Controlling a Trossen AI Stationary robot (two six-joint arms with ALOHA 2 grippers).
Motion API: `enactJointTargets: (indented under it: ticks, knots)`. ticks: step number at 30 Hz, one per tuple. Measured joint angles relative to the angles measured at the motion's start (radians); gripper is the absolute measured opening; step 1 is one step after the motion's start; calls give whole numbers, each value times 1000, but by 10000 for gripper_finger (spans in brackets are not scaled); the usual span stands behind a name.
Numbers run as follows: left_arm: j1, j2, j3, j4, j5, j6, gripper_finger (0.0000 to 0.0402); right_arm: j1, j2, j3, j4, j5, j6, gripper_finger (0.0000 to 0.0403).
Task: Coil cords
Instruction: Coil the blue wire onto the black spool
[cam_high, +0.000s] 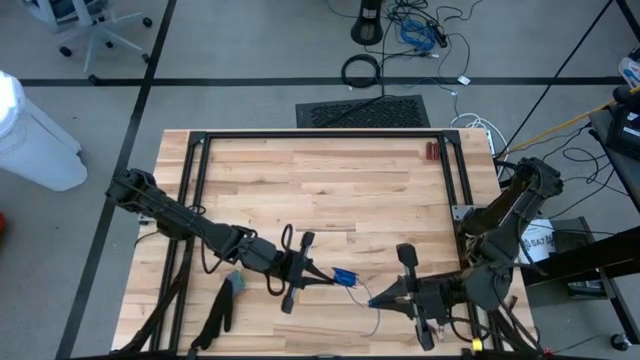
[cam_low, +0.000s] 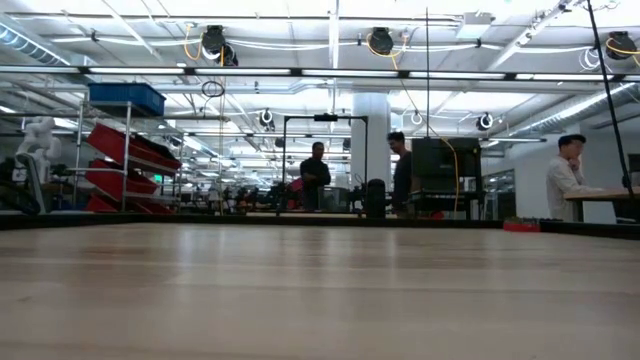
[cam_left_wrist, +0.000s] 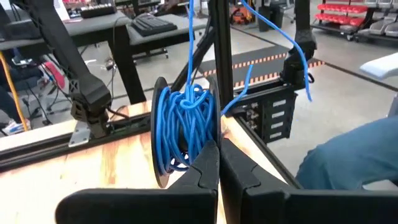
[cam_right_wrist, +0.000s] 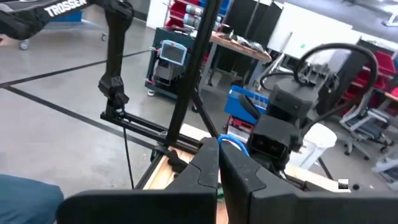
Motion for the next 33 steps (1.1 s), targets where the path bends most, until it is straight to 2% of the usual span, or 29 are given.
enactJointTargets:
  ticks: [14, 19, 33]
  knots:
    - [3, 0, 0, 0, 70, -1, 0, -168, 6, 0, 68, -267, -40, 0]
    - [3, 0, 0, 0, 82, 0, 0, -210, 8, 0, 99, -268, -33, 0]
    - [5, 0, 0, 18, 82, 1, 0, -287, 106, 0, 372, -260, -46, 0]
